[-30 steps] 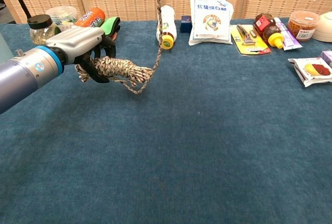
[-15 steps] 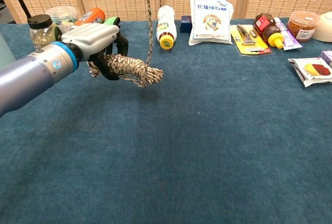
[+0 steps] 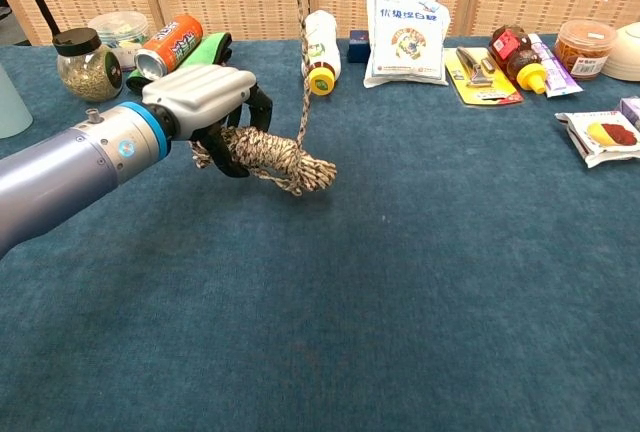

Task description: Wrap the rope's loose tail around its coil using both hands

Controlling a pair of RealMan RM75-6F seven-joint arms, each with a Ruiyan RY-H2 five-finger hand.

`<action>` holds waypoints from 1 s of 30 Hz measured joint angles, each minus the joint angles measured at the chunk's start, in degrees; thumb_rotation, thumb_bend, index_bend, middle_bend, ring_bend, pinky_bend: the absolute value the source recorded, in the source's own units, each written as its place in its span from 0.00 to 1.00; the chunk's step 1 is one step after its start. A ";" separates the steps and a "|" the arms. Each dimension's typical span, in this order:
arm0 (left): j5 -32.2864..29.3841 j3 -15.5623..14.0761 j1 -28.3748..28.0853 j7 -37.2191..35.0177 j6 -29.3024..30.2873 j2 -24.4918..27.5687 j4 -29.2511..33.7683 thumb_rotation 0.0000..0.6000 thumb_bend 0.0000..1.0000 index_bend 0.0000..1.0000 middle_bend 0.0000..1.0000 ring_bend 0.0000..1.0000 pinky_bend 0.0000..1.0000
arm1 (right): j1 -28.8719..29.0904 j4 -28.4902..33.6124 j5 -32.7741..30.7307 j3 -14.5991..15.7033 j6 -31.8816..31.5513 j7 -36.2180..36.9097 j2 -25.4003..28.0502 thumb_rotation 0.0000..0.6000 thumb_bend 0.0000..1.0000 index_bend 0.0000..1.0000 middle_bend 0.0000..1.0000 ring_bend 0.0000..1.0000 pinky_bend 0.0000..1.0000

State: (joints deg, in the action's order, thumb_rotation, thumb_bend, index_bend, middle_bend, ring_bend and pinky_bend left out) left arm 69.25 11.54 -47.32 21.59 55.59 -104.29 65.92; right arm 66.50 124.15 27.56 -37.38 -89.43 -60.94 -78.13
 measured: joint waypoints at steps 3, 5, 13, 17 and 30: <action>1.37 -0.78 0.21 -1.42 -0.15 1.31 0.81 1.00 0.54 0.63 0.49 0.52 0.70 | 0.15 -4.22 1.22 0.83 1.64 2.90 -0.48 1.00 0.51 0.73 0.00 0.00 0.00; 2.08 -1.19 0.30 -2.25 -0.30 1.96 1.14 1.00 0.54 0.63 0.49 0.52 0.70 | 0.20 -7.43 2.18 1.39 2.87 5.26 -0.92 1.00 0.51 0.73 0.00 0.00 0.00; 4.29 -2.48 0.17 -5.59 -1.88 4.13 2.18 1.00 0.54 0.63 0.49 0.52 0.70 | 0.28 -16.85 3.44 3.27 6.69 10.96 -2.37 1.00 0.51 0.73 0.00 0.00 0.00; 5.54 -3.22 -0.04 -7.59 -3.06 5.85 3.42 1.00 0.54 0.63 0.49 0.52 0.70 | 0.17 -20.81 3.80 4.18 7.96 12.97 -3.27 1.00 0.51 0.73 0.00 0.00 0.00; 10.89 -5.72 -0.96 -16.35 -6.30 14.29 12.00 1.00 0.54 0.63 0.49 0.51 0.70 | -0.95 -36.08 2.17 6.21 14.30 20.48 -8.09 1.00 0.51 0.74 0.00 0.00 0.00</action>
State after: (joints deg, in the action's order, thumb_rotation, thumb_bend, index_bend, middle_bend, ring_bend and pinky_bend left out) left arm 80.13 5.82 -48.28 5.24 49.29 -90.00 77.92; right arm 65.55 88.07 29.73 -31.16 -75.13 -40.46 -86.22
